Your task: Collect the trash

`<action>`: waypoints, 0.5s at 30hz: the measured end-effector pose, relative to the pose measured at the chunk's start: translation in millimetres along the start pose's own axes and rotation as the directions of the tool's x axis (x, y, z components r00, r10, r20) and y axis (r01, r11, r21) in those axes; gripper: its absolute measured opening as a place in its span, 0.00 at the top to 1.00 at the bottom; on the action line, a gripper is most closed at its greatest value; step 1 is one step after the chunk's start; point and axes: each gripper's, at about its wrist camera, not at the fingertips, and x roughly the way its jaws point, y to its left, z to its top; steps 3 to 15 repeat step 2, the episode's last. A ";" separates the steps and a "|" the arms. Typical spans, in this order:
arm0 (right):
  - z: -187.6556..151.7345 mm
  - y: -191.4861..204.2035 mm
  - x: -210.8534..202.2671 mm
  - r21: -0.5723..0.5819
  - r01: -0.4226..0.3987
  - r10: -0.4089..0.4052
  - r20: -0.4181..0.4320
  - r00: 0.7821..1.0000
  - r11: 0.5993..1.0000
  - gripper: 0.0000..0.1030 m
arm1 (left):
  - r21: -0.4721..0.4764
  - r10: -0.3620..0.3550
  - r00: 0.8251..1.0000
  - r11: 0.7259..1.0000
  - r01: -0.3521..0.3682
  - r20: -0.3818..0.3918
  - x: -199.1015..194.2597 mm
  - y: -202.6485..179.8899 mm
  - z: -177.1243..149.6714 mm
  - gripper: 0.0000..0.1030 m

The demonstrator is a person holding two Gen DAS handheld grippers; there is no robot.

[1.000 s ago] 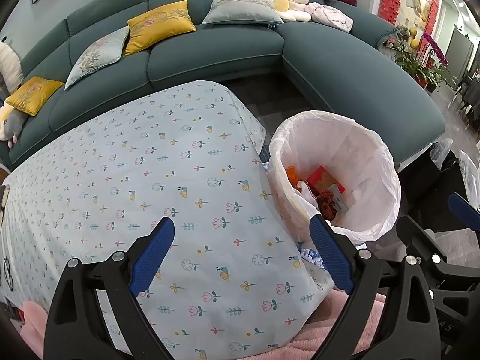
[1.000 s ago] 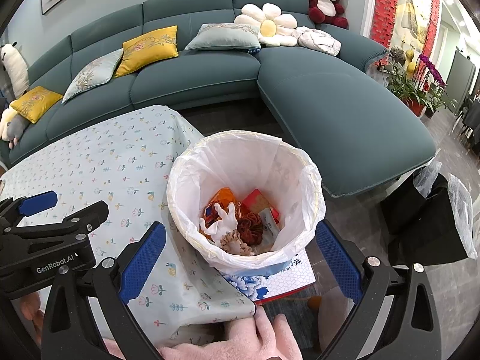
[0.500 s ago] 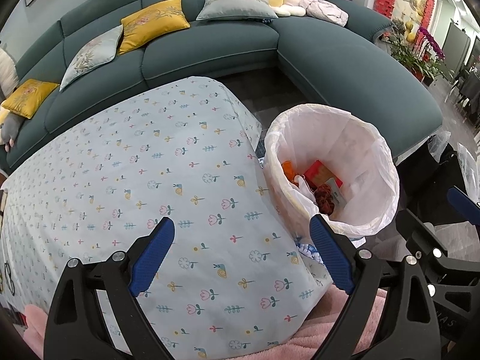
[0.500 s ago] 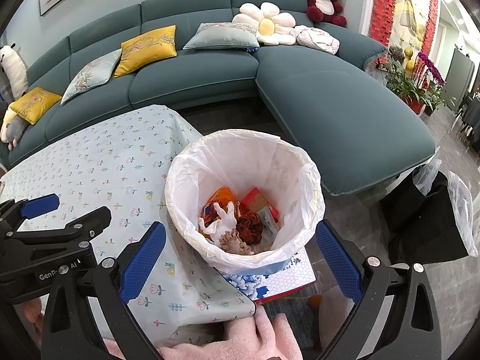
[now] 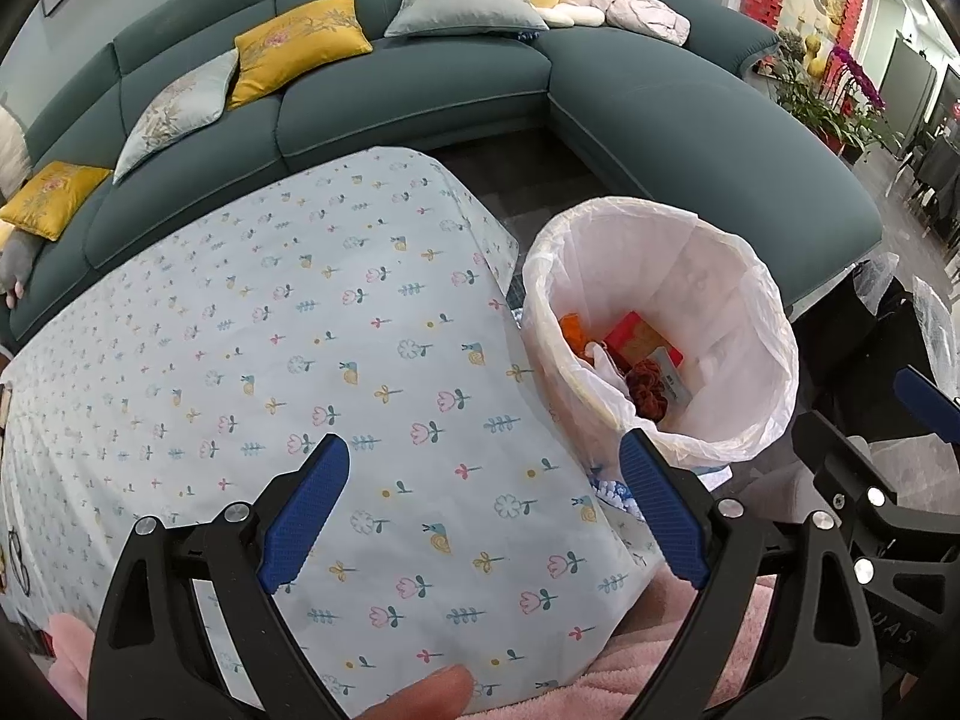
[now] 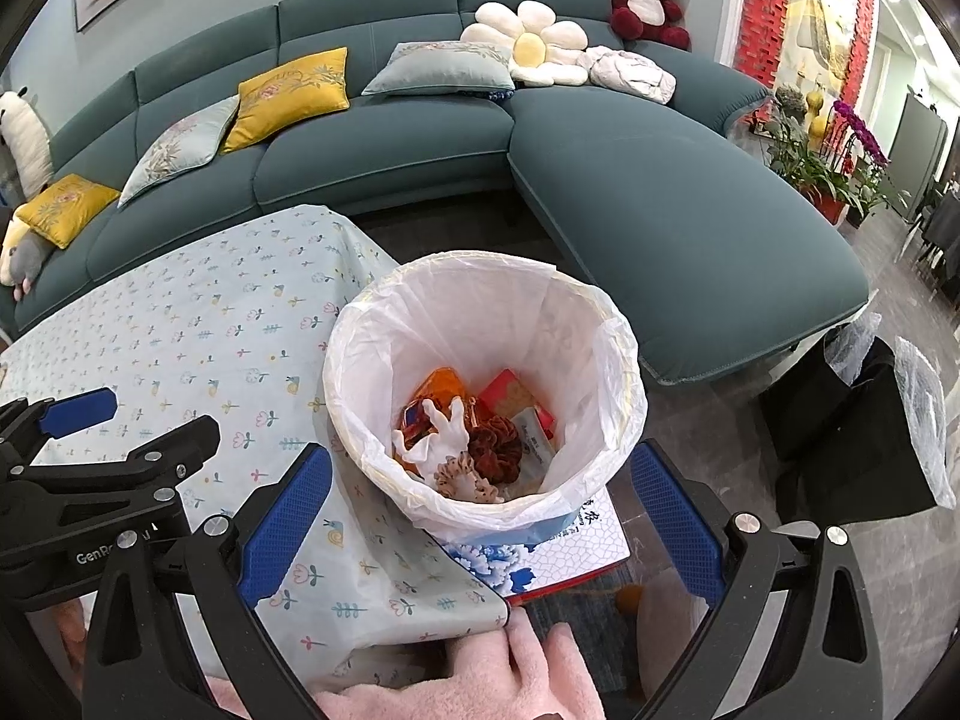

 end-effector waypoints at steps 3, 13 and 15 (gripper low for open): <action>-0.6 -0.7 1.0 0.003 0.002 -0.002 -0.001 1.000 1.000 0.07 | -0.004 0.002 1.000 1.000 -0.002 -0.003 0.7 0.7 -1.0 0.15; -0.6 -0.7 1.0 0.003 0.002 -0.002 -0.001 1.000 1.000 0.07 | -0.004 0.002 1.000 1.000 -0.002 -0.003 0.7 0.7 -1.0 0.15; -0.6 -0.7 1.0 0.003 0.002 -0.002 -0.001 1.000 1.000 0.07 | -0.004 0.002 1.000 1.000 -0.002 -0.003 0.7 0.7 -1.0 0.15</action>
